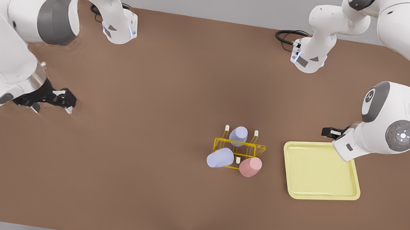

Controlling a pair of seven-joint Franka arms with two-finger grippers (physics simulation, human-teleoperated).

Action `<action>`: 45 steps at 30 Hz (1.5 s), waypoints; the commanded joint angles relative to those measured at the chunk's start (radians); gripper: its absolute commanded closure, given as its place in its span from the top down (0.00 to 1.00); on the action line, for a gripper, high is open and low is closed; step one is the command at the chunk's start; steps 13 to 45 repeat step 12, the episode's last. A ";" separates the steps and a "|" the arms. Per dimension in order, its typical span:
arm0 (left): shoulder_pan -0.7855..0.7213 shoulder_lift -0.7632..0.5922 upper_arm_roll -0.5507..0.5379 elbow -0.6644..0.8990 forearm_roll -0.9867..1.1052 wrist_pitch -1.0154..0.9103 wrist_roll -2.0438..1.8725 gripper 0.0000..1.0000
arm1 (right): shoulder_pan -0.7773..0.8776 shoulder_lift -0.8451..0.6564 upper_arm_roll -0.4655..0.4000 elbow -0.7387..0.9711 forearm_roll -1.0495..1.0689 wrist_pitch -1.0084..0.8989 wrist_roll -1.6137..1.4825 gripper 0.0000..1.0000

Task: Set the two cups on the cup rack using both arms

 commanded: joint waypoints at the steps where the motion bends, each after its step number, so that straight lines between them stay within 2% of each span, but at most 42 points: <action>1: 0.000 0.000 0.000 0.000 0.001 0.000 0.002 1.00 | -0.012 -0.112 0.004 -0.014 -0.106 -0.363 -0.036 1.00; 4: 0.000 0.003 0.000 0.002 -0.001 0.000 0.002 1.00 | -0.075 -0.323 0.064 -0.252 -0.104 -0.351 -0.021 1.00; 8: 0.002 0.003 0.001 0.002 -0.007 0.022 0.006 1.00 | -0.086 -0.395 0.069 -0.425 -0.101 -0.257 0.027 1.00; 45: 0.008 -0.019 0.001 0.003 -0.022 0.008 0.010 1.00 | -0.092 -0.395 0.069 -0.428 -0.097 -0.257 0.024 1.00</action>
